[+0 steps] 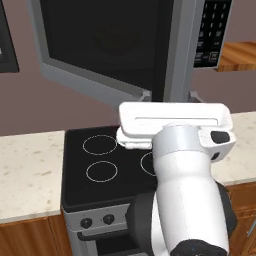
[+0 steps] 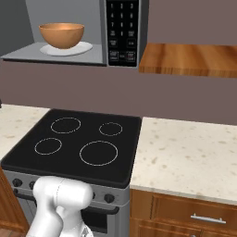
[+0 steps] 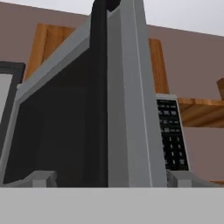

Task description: The microwave is finished heating the chicken drumstick and tomato. Take the bowl containing the food and place it on the dining counter.

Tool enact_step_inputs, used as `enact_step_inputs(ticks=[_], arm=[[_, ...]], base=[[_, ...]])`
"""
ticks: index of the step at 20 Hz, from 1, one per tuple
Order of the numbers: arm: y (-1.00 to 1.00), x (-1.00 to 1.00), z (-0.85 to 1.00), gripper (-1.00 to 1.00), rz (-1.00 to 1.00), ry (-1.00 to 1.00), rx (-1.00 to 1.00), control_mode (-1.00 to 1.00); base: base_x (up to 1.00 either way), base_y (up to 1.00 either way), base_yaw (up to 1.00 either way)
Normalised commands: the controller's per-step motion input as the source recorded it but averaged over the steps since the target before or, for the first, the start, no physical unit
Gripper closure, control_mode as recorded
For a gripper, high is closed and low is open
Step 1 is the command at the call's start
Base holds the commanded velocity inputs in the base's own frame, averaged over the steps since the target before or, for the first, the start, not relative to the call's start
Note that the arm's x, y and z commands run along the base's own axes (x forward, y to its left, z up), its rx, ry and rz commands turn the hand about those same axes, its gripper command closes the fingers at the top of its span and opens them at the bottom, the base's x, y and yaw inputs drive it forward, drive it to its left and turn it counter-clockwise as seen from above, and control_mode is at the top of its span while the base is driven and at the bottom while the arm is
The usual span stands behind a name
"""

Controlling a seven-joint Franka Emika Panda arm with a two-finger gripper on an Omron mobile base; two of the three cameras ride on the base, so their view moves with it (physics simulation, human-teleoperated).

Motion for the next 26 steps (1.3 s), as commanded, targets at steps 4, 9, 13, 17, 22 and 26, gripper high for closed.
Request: enact_step_inputs(ticks=[4, 9, 13, 17, 22, 26], arm=[[0.05, -0.11, 0.00, -1.00, 0.00, -0.05, -0.01, -1.00], [-0.98, -0.55, 0.00, -1.00, 0.20, -0.08, 0.23, -1.00], [-1.00, -0.29, 0.07, -1.00, 0.27, -0.02, 0.33, -1.00], [-1.00, -0.03, 0.01, -1.00, 0.41, 0.00, 0.23, -1.00], [-0.84, 0.11, -0.02, -1.00, 0.49, 0.05, 0.19, -1.00], [-0.36, 0.51, -0.19, -1.00, 0.63, 0.12, 0.21, -1.00]], base=[[0.00, 0.00, 0.00], [0.00, 0.00, 0.00], [0.00, 0.00, 0.00], [0.00, 0.00, 0.00], [0.00, 0.00, 0.00], [0.00, 0.00, 0.00]])
